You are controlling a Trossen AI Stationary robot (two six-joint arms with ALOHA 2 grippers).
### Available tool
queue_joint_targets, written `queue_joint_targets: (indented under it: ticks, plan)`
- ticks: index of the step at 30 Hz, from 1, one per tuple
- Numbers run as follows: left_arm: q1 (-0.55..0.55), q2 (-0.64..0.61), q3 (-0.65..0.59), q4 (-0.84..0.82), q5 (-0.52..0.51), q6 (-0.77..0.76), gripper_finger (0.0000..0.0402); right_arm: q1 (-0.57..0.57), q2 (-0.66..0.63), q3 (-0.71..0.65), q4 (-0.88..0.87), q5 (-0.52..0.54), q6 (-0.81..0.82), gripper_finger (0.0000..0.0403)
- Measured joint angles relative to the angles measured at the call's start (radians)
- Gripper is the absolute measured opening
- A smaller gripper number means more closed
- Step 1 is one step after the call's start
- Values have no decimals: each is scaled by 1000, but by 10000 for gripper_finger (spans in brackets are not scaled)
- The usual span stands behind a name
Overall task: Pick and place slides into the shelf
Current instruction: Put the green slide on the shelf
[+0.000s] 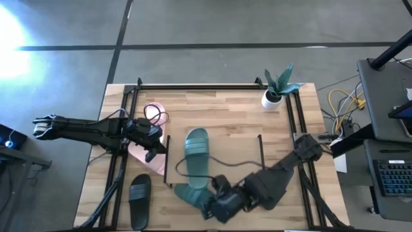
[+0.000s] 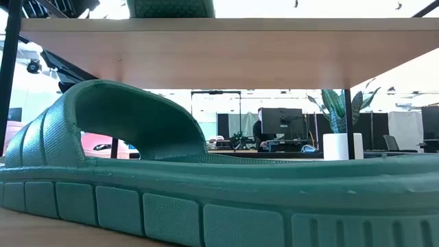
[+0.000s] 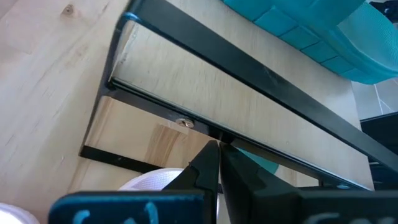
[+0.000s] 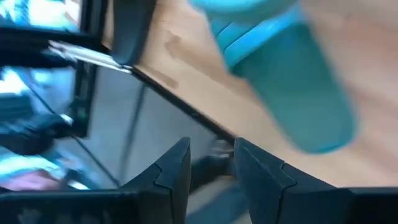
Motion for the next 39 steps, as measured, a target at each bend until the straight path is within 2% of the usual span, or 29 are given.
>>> queue_joint_targets:
  ticks: [4, 7, 14, 18, 23, 25, 30, 39]
  plan:
    - [0, 1, 0, 0, 3, 4, 0, 47, 66, -4, 100, 101, 151, 116]
    - [0, 1, 0, 0, 3, 5, 0, 65, 121, -3, 167, 139, 220, 116]
    - [0, 2, 0, -1, 3, 26, 0, 76, 238, -3, 251, 212, 281, 116]
    - [0, 2, 0, -2, 3, 28, 0, 75, 279, -3, 247, 340, 326, 122]
    - [0, 2, 0, -4, 3, 29, 0, 75, 288, -3, 191, 519, 329, 154]
    - [0, 5, 0, -5, 3, 29, 0, 71, 294, -3, 177, 526, 329, 168]
    - [0, 9, 0, -8, 3, 28, 0, 66, 326, -6, 189, 455, 330, 195]
    - [0, 10, 0, -8, 3, 28, 0, 47, 345, -6, 230, 539, 328, 201]
